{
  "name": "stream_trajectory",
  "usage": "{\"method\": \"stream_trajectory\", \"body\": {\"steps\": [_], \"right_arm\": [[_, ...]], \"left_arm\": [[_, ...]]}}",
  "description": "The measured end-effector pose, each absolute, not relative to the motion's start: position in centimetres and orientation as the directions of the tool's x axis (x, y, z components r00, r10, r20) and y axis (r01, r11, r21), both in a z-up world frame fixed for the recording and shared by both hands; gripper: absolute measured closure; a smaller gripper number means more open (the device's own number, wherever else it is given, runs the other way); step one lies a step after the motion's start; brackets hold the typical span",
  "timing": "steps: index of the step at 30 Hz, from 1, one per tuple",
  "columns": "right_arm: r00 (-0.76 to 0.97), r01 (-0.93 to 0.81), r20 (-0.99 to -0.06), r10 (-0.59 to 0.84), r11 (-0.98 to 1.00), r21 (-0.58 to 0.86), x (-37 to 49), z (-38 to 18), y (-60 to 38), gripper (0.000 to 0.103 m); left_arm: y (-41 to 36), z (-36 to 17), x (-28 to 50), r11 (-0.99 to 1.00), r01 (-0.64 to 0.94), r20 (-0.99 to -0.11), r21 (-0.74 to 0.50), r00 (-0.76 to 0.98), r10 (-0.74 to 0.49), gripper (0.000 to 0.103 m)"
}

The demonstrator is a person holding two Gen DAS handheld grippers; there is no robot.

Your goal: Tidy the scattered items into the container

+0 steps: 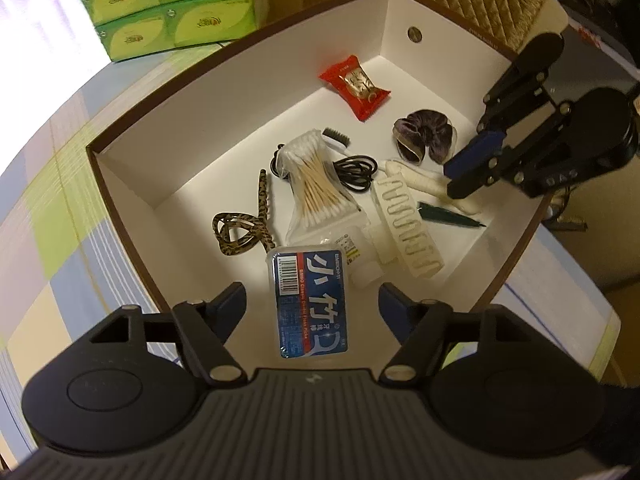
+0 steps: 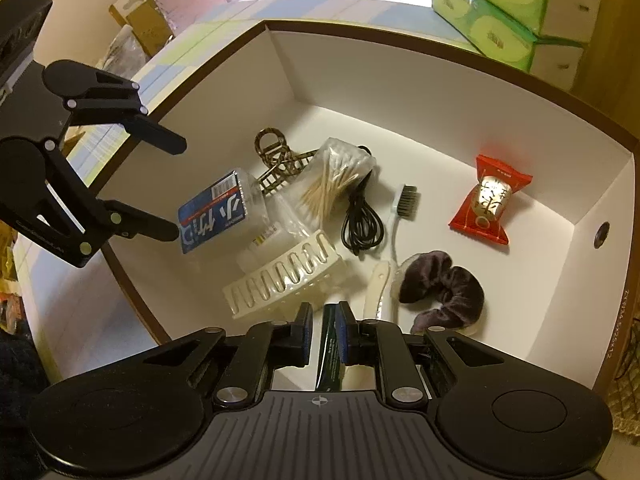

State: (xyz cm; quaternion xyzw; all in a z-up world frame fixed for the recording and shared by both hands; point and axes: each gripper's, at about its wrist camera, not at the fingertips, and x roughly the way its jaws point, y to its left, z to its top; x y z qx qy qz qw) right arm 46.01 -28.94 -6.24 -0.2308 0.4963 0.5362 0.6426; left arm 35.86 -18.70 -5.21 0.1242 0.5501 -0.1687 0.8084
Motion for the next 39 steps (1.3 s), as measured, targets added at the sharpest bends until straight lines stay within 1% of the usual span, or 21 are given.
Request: {"method": "stream_trajectory", "body": {"steps": [2, 7, 8, 9, 10, 11, 16, 19, 39], "right_arm": [[-0.062, -0.919, -0.885, 0.461, 0.319, 0.231, 45.9, -6.2, -29.0, 0.084], [-0.054, -0.917, -0.879, 0.473, 0.326, 0.231, 45.7, -5.9, -29.2, 0.083], [-0.05, -0.917, -0.879, 0.475, 0.328, 0.229, 45.7, -5.8, -29.3, 0.08], [-0.041, -0.917, -0.878, 0.476, 0.331, 0.222, 45.6, -5.6, -29.4, 0.048], [-0.02, -0.917, -0.876, 0.482, 0.339, 0.208, 45.4, -5.4, -29.5, 0.011], [0.015, -0.919, -0.866, 0.501, 0.348, 0.186, 45.1, -5.1, -29.7, 0.007], [0.037, -0.918, -0.838, 0.545, 0.35, 0.188, 44.4, -3.8, -30.1, 0.008], [0.049, -0.919, -0.836, 0.547, 0.353, 0.177, 43.9, -3.5, -30.2, 0.007], [0.136, -0.909, -0.813, 0.566, 0.399, 0.125, 41.0, -1.6, -32.8, 0.007]], "left_arm": [[-18.8, -5.0, 35.7, 0.919, 0.394, -0.93, 0.017, 0.344, -0.131, 0.026], [-18.9, -4.3, 35.4, 0.928, 0.373, -0.926, 0.024, 0.358, -0.119, 0.019], [-19.0, -4.2, 35.3, 0.929, 0.369, -0.925, 0.024, 0.361, -0.119, 0.019], [-19.1, -4.0, 35.3, 0.93, 0.367, -0.923, 0.024, 0.365, -0.121, 0.019], [-19.1, -3.9, 35.2, 0.931, 0.364, -0.922, 0.024, 0.368, -0.121, 0.017], [-19.2, -3.7, 35.2, 0.933, 0.36, -0.921, 0.024, 0.371, -0.12, 0.017], [-19.7, -3.1, 34.8, 0.938, 0.345, -0.914, 0.024, 0.388, -0.119, 0.016], [-20.0, -2.7, 34.6, 0.94, 0.339, -0.909, 0.026, 0.399, -0.118, 0.013], [-22.2, -1.0, 31.7, 0.939, 0.341, -0.886, 0.046, 0.448, -0.119, 0.013]]}}
